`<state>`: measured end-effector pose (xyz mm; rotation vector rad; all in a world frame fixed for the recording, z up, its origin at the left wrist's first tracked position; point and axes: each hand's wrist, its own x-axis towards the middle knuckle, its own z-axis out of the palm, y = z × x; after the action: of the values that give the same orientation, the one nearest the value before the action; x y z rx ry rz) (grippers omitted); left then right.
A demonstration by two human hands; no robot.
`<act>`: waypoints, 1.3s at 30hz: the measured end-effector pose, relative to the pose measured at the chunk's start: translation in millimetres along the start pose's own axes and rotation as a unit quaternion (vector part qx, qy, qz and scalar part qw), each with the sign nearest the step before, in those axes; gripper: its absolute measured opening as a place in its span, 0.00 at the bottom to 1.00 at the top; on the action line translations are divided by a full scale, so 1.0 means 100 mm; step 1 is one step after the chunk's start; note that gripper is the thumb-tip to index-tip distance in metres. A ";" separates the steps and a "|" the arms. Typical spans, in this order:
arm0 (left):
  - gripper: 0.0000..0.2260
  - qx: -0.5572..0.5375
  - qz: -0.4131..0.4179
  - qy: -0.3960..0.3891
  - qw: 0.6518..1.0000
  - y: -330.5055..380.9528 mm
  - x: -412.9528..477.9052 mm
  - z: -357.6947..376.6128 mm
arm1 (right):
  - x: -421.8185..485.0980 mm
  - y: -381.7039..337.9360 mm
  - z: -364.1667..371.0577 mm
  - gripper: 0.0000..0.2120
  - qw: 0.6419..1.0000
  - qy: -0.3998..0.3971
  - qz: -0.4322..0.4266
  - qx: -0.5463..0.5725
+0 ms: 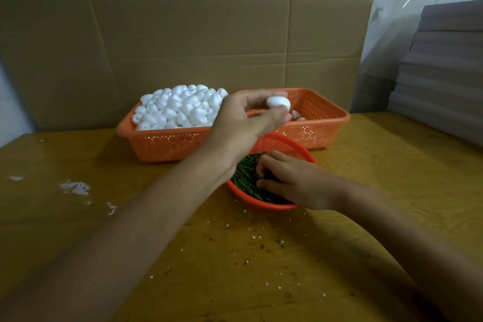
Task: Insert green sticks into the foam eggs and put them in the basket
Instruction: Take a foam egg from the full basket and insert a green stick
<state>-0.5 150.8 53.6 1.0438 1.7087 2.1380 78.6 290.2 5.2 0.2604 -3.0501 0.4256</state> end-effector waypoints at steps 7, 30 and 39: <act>0.15 -0.031 -0.057 0.010 0.998 -0.23 -0.25 0.08 | 0.02 0.00 -0.01 0.14 1.000 -0.003 -0.014 -0.009; 0.12 -0.047 -0.025 -0.024 0.998 -0.41 -0.28 -0.10 | 0.03 -0.07 -0.01 0.13 0.997 -0.011 0.002 -0.072; 0.10 0.027 0.076 0.003 0.997 -0.47 -0.36 -0.04 | 0.05 -0.04 0.00 0.16 0.997 -0.025 0.010 -0.074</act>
<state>11.5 141.8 -4.0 1.2195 1.7518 2.1965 74.2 286.2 6.8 0.2362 -3.1162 0.1947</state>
